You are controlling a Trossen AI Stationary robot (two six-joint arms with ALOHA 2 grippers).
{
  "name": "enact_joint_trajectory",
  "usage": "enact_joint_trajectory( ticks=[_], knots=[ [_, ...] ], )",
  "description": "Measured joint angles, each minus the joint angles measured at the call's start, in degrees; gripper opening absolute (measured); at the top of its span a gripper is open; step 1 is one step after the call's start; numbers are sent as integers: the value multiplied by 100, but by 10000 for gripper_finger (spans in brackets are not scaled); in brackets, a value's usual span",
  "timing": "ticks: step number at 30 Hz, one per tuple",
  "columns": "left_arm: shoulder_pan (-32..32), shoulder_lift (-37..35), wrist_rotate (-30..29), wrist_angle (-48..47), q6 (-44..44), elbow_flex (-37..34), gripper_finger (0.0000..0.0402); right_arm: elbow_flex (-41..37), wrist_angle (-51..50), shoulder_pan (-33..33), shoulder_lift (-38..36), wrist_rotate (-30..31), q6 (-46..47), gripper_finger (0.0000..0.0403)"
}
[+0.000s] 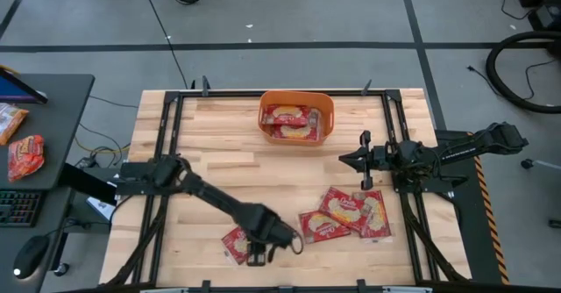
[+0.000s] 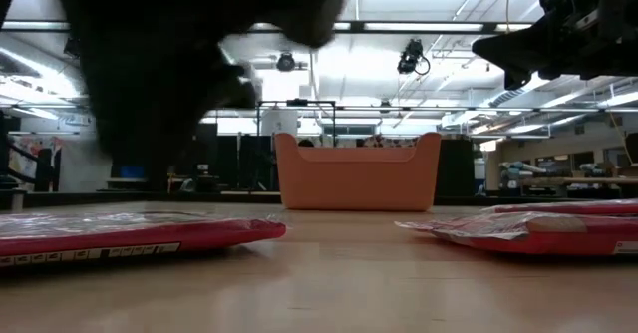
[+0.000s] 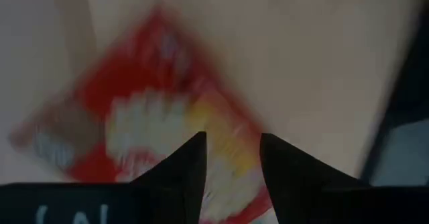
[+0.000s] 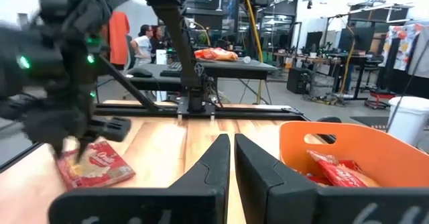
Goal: Sort popcorn bags into baskets
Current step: Put the red popcorn bag into the orange bin
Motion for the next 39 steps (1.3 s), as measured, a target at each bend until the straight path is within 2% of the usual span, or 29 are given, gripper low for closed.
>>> enact_joint_trajectory(
  ticks=[2, 6, 13, 17, 19, 25, 31, 34, 39],
  knots=[
    [-75, 0, -192, 40, -97, -248, 142, 0, -4, 0, 3, -89, 0, 27],
    [-104, -28, -1068, -13, -57, -663, 141, 39, -61, 0, 50, -123, 40, 27],
    [108, -2, -2892, -443, 1153, -835, 141, 48, -44, 0, 71, -122, 34, 27],
    [393, 20, -3518, -383, 1960, -844, 141, 48, -48, 0, 71, -121, 14, 27],
    [552, 24, -3777, -447, 2036, -825, 141, 48, -50, 0, 69, -121, 12, 27],
    [699, -145, -3698, -919, 928, -323, 141, 48, -94, 0, 69, 67, -85, 27],
    [294, -112, -3470, -1021, -1201, -169, 148, 48, -125, 0, 69, 93, -49, 27],
    [36, -92, -3295, -958, -1828, -369, 170, 48, -122, 0, 69, 92, -28, 27],
    [-257, -92, -3539, -1054, -2347, -414, 229, 48, -120, 0, 69, 91, -41, 27]
  ],
)
